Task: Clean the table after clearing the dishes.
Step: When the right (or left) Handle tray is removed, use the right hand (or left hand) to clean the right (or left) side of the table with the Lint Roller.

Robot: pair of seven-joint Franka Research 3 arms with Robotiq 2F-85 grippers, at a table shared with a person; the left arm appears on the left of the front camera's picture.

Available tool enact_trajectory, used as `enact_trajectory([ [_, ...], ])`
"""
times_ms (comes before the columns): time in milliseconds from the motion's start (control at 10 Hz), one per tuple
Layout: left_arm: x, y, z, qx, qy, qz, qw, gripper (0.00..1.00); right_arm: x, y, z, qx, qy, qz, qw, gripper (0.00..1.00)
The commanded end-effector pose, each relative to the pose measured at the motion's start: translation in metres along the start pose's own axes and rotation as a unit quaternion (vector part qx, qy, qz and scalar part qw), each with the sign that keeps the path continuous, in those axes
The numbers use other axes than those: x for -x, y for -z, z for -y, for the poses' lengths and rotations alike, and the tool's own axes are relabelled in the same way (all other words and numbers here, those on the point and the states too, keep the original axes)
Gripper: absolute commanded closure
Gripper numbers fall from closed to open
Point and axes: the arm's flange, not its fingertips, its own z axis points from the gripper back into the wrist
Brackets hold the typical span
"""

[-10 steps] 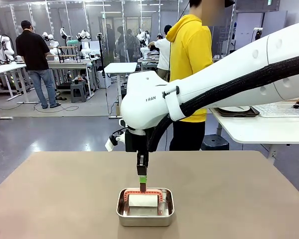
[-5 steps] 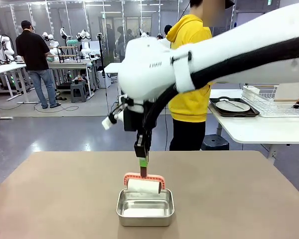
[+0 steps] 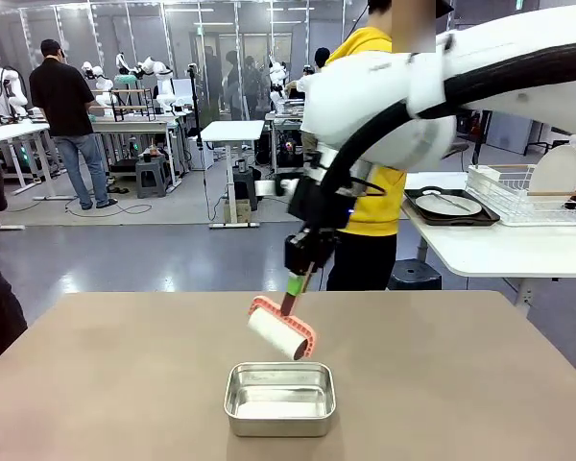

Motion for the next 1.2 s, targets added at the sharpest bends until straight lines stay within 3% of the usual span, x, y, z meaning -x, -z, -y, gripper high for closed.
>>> enact_trajectory([
  [0, 0.003, -0.004, 0.002, 0.001, 0.0, -0.002, 1.0, 0.0, 0.053, -0.004, -0.001, 0.005, 0.146, 0.075, 0.986, 1.0],
  [200, 0.003, -0.004, 0.002, 0.001, 0.0, -0.002, 1.0, 0.0, 0.092, -0.014, 0.021, -0.033, 0.236, 0.127, 0.963, 1.0],
  [400, 0.003, -0.004, 0.002, 0.001, 0.0, -0.002, 1.0, 0.0, 0.132, -0.021, 0.046, -0.077, 0.271, 0.169, 0.945, 1.0],
  [600, 0.003, -0.004, 0.002, 0.001, 0.0, -0.002, 1.0, 0.0, 0.117, -0.023, 0.05, -0.065, 0.268, 0.131, 0.952, 1.0],
  [1100, 0.003, -0.004, 0.002, 0.001, 0.0, -0.002, 1.0, 0.0, 0.117, -0.023, 0.05, -0.065, 0.268, 0.131, 0.952, 1.0],
])
